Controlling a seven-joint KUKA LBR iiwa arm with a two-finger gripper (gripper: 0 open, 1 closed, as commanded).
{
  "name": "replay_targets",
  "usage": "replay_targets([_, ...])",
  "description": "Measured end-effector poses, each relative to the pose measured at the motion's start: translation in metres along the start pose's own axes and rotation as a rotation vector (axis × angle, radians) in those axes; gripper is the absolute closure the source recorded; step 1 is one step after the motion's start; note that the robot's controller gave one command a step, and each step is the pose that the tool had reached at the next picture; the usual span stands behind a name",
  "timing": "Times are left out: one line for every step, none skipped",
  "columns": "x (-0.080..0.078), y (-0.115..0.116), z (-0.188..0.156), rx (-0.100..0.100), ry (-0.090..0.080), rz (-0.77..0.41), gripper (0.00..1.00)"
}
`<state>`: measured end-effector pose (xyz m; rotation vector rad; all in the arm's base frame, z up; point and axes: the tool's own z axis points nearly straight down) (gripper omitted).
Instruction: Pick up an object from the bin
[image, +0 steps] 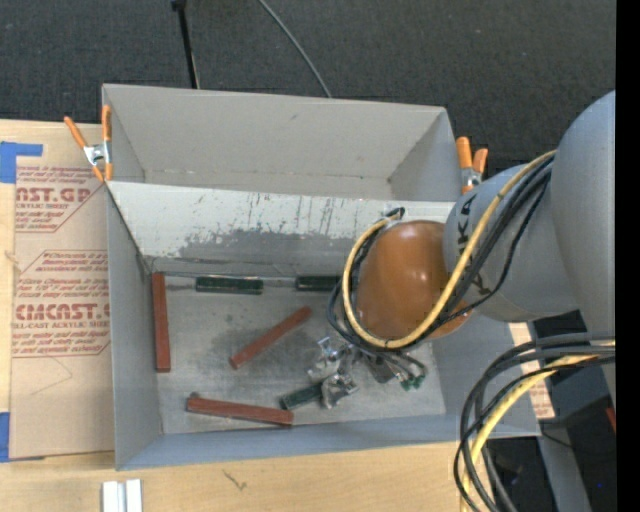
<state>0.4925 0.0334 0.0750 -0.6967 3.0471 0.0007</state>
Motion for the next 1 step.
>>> replay_targets([-0.0011,-0.0234,-0.1754,0.0,0.008,0.018,1.0])
